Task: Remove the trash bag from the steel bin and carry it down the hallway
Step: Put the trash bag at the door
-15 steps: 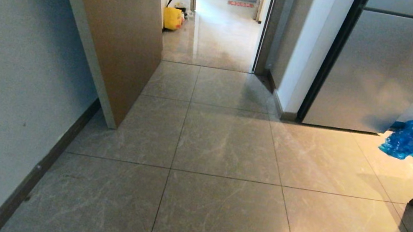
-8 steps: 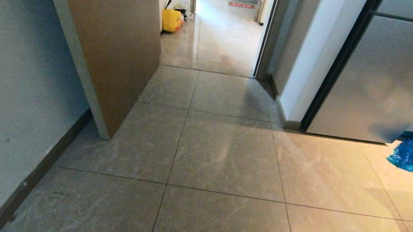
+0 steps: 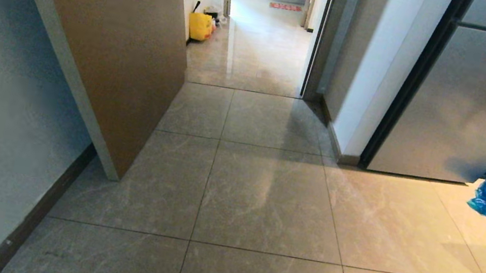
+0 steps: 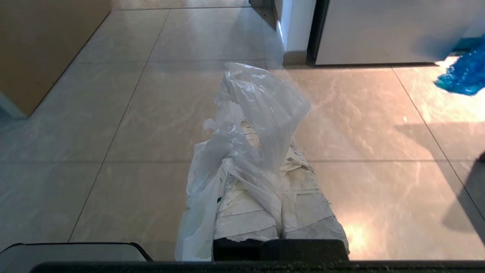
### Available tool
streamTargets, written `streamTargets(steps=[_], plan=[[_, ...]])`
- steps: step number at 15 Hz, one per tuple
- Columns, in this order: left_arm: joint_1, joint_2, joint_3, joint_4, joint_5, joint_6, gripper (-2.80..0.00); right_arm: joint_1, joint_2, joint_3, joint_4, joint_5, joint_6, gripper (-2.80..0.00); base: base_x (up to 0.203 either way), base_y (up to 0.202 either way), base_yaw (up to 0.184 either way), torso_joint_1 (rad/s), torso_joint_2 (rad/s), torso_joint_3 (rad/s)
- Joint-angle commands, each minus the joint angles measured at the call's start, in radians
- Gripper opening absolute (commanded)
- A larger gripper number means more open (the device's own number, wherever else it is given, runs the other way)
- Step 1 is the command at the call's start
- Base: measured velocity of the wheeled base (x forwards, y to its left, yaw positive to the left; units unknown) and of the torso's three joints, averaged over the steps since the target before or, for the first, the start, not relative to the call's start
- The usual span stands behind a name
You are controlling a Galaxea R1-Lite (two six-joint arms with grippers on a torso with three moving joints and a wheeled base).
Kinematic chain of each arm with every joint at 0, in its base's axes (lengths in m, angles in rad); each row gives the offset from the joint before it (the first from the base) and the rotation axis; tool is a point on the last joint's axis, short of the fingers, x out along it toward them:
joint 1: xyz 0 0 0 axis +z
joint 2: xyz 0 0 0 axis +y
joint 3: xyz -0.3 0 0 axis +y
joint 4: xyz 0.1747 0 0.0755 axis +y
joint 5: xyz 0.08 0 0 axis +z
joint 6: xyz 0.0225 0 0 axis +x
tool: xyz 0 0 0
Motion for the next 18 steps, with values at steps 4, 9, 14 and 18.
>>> streamTargets(steps=[4, 9, 14, 18], plan=[[0.0, 0.0, 0.0, 0.0, 0.0, -0.001, -2.8, 0.0, 0.002, 0.0, 0.0, 0.0, 0.0, -2.8, 0.191, 0.0, 0.001, 0.001, 0.0, 0.003], [0.0, 0.0, 0.0, 0.0, 0.0, -0.001, -2.8, 0.0, 0.002, 0.0, 0.0, 0.0, 0.0, -2.8, 0.191, 0.0, 0.002, 0.001, 0.0, 0.001], [0.0, 0.0, 0.0, 0.0, 0.0, -0.001, -2.8, 0.0, 0.002, 0.0, 0.0, 0.0, 0.0, -2.8, 0.193, 0.0, 0.001, 0.003, 0.0, 0.003], [0.0, 0.0, 0.0, 0.0, 0.0, -0.001, -2.8, 0.0, 0.002, 0.0, 0.0, 0.0, 0.0, -2.8, 0.192, 0.0, -0.001, 0.003, 0.0, 0.003]])
